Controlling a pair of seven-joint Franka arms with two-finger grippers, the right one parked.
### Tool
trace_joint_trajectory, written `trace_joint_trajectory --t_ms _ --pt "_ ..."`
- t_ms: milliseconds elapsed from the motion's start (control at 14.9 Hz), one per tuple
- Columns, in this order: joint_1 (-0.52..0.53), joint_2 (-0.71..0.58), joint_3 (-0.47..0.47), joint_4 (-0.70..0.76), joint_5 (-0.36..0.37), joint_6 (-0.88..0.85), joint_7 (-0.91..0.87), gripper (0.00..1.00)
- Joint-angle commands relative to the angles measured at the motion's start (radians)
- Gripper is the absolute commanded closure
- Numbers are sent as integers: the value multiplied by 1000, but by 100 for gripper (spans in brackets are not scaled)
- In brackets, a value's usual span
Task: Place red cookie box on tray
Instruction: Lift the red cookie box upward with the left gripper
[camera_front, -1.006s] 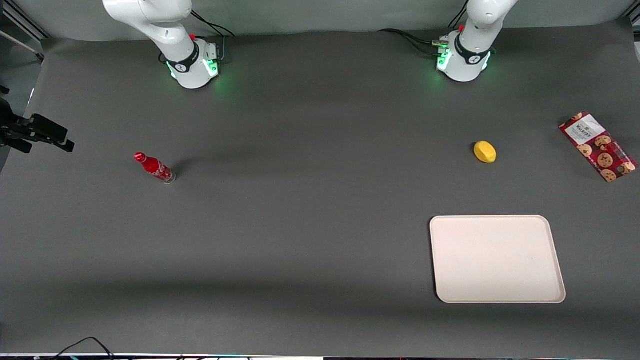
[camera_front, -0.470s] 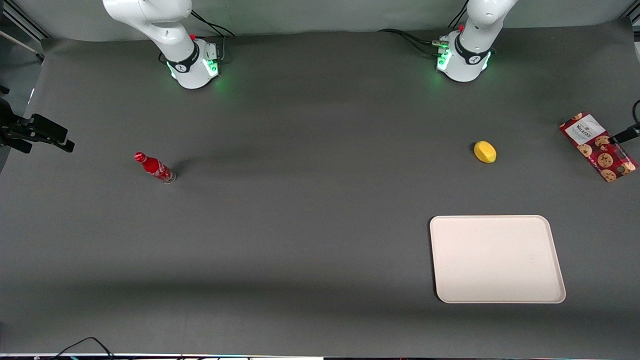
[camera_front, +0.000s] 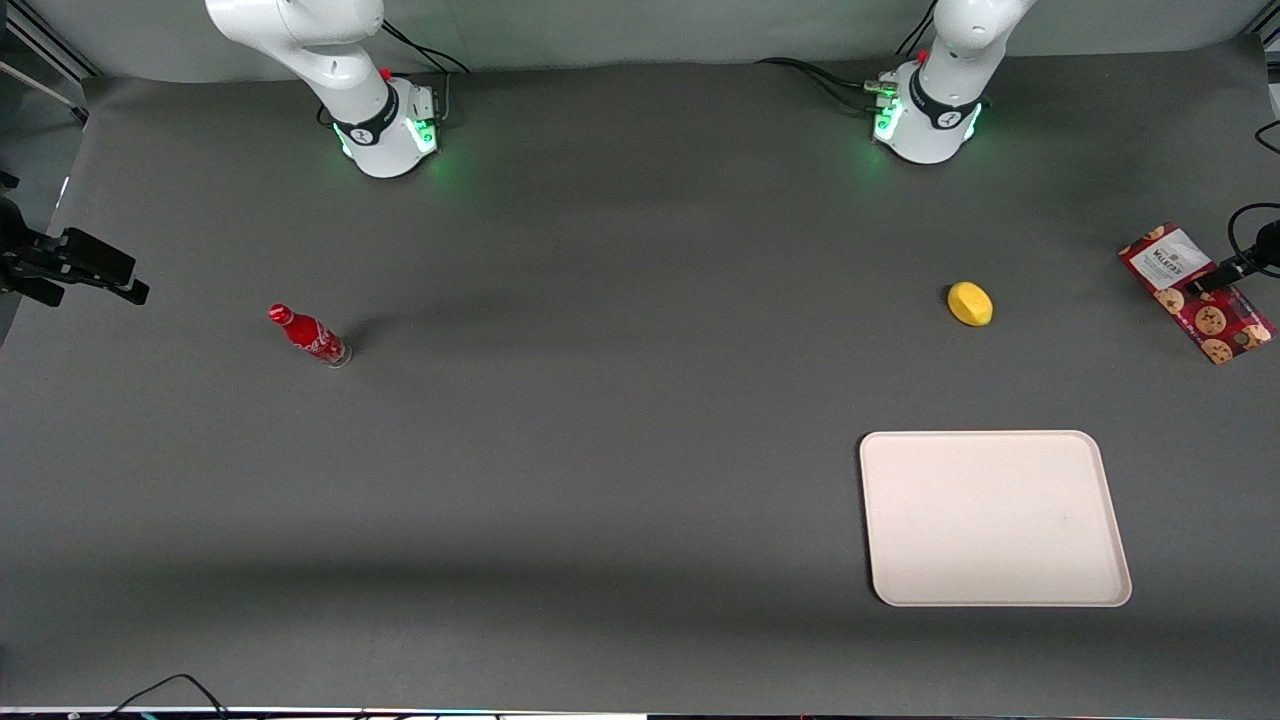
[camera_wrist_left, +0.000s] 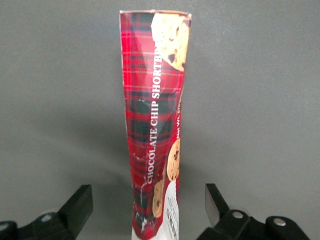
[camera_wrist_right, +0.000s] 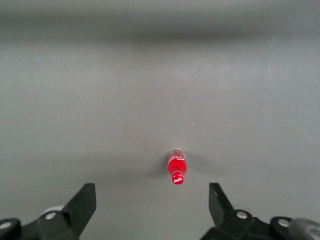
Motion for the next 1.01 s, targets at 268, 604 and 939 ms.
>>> trace_joint_trajectory --t_ms 268,604,939 --pt "-4 75 0 -4 -10 97 2 0" --pt "-9 88 -3 -6 -10 121 4 49" --pt "-30 87 -2 -4 -2 125 31 82"
